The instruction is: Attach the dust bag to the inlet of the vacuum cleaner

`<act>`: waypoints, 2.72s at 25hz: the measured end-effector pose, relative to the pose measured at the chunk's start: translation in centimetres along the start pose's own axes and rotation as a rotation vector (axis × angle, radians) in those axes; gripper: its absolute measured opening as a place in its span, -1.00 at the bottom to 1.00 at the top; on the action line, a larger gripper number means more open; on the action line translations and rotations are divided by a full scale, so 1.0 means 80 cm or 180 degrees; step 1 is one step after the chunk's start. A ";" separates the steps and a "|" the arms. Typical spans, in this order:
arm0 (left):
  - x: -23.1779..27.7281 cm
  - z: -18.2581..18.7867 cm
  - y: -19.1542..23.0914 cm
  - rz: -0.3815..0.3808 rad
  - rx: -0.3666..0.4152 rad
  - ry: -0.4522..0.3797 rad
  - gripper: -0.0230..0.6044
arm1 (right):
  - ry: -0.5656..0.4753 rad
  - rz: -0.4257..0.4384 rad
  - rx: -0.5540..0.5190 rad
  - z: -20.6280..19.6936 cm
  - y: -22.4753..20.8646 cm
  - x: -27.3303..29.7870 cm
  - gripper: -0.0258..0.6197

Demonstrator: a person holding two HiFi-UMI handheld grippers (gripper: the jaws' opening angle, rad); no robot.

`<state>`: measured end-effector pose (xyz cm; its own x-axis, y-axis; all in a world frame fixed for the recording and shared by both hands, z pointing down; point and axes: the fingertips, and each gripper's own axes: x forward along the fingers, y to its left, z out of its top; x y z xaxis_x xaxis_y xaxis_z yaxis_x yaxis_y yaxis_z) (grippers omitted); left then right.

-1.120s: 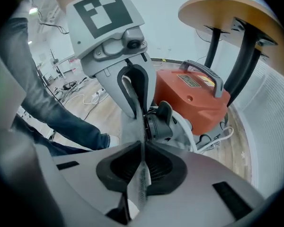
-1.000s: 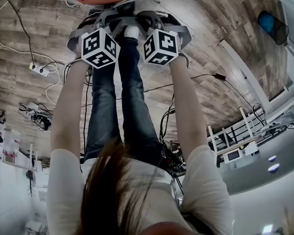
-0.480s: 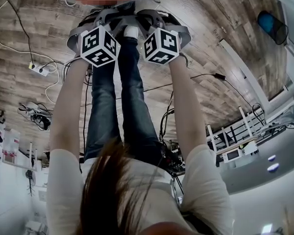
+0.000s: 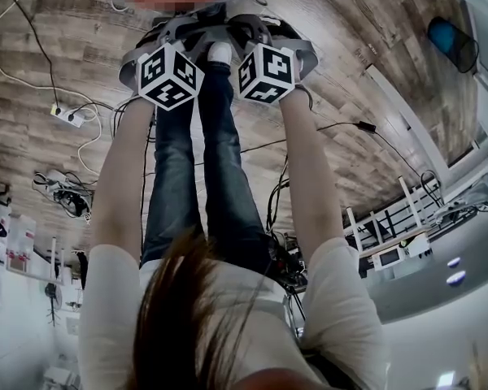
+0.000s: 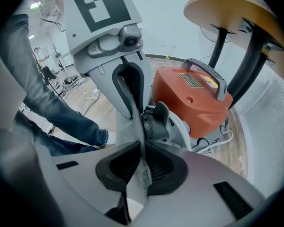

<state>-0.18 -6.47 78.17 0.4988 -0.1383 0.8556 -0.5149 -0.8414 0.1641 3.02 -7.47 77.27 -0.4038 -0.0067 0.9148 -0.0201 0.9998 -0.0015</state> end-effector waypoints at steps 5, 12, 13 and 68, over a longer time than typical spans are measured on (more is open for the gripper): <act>0.005 -0.005 0.000 0.0052 -0.0285 -0.0018 -0.68 | 0.0038 -0.0142 0.0165 0.000 -0.002 0.001 -0.77; 0.006 -0.005 0.000 0.0045 -0.0366 -0.0034 -0.68 | 0.0004 -0.0190 0.0262 -0.001 -0.002 0.000 -0.77; 0.006 -0.005 -0.001 0.0041 -0.0360 -0.0035 -0.68 | 0.0002 -0.0192 0.0265 -0.001 -0.002 0.000 -0.77; -0.136 0.076 0.002 0.0672 -0.1554 -0.1059 -0.87 | -0.0801 -0.0762 0.2248 0.049 0.002 -0.129 -0.91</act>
<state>-1.44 -8.26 65.90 0.5014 -0.4969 0.7083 -0.8459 -0.4534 0.2807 3.62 -7.32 66.28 -0.5084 -0.3087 0.8039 -0.6751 0.7224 -0.1495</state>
